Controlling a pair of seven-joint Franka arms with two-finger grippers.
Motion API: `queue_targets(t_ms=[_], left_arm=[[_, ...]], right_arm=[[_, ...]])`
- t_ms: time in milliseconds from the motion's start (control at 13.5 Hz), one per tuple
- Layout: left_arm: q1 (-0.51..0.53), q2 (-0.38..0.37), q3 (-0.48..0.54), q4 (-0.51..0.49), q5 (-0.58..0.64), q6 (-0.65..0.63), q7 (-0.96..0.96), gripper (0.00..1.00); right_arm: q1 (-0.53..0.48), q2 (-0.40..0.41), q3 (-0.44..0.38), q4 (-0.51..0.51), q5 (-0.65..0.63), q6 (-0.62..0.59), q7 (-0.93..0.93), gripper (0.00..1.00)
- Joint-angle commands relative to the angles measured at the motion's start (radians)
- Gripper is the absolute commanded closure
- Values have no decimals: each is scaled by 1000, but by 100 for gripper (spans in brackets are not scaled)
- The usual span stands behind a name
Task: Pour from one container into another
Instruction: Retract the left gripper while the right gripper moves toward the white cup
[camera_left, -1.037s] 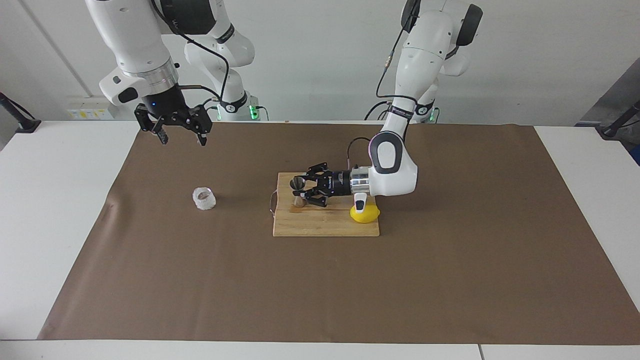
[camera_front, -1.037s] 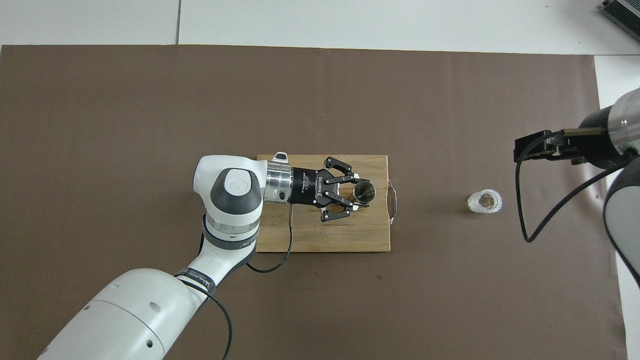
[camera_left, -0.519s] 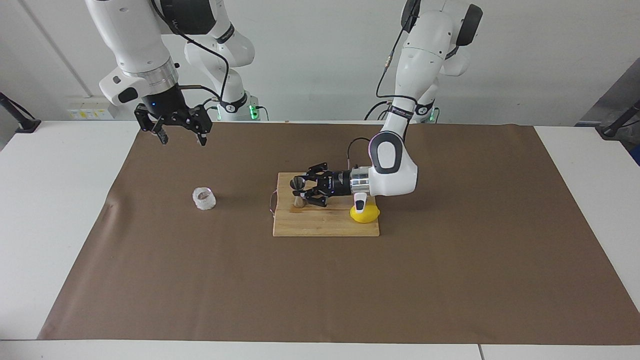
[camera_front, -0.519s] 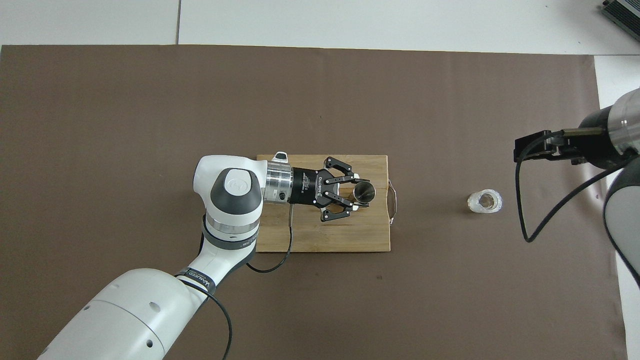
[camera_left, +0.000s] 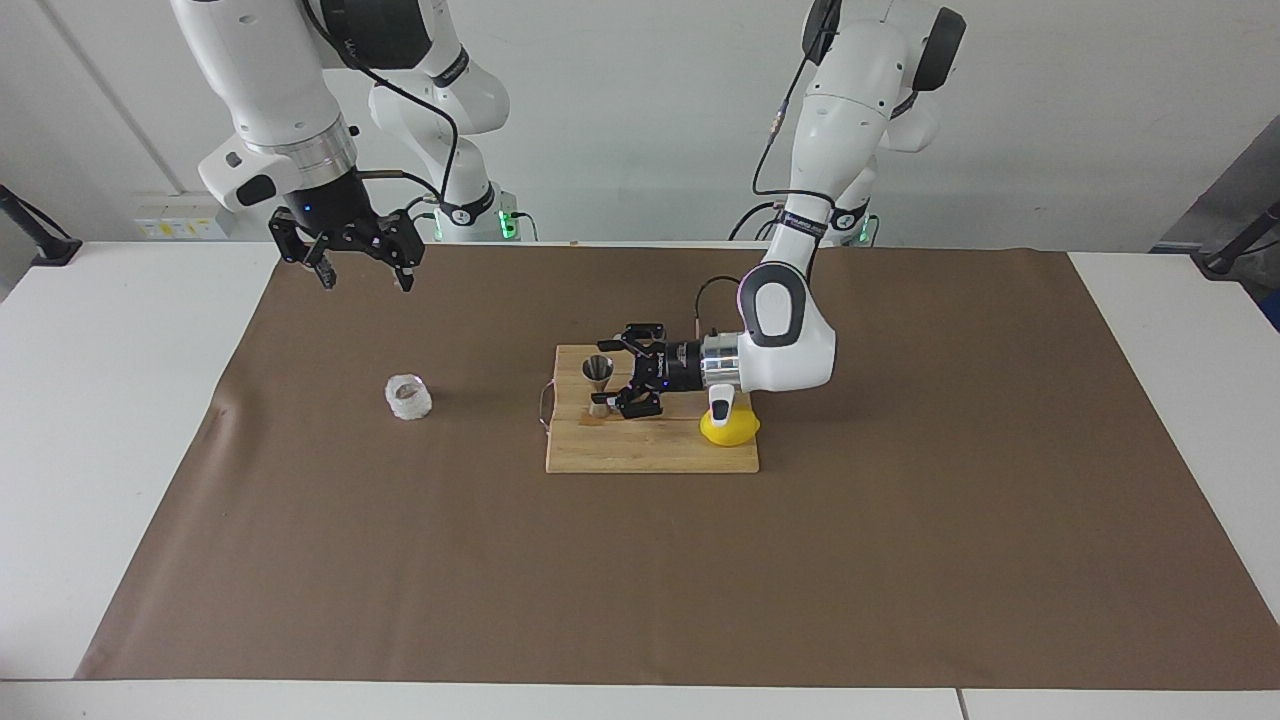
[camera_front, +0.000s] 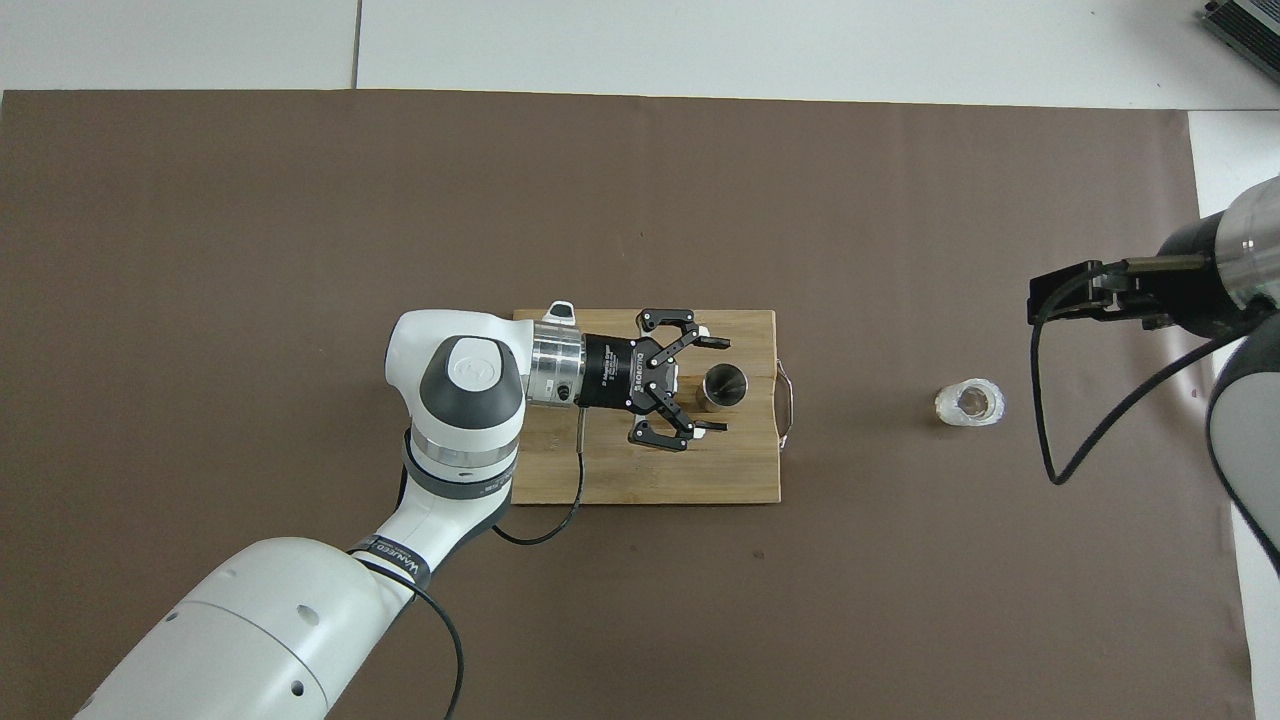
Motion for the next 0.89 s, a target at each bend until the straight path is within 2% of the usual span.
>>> queue_targets(t_ms=[0,815], left_arm=[[-3,-20,3,-17,0,18,10,0],[8,-22,3,-3,3,14,10,0]], right_arm=[[-13,5,6,13,26,-19,-5,0],[-11,5,6,13,26,-20,-5,0]])
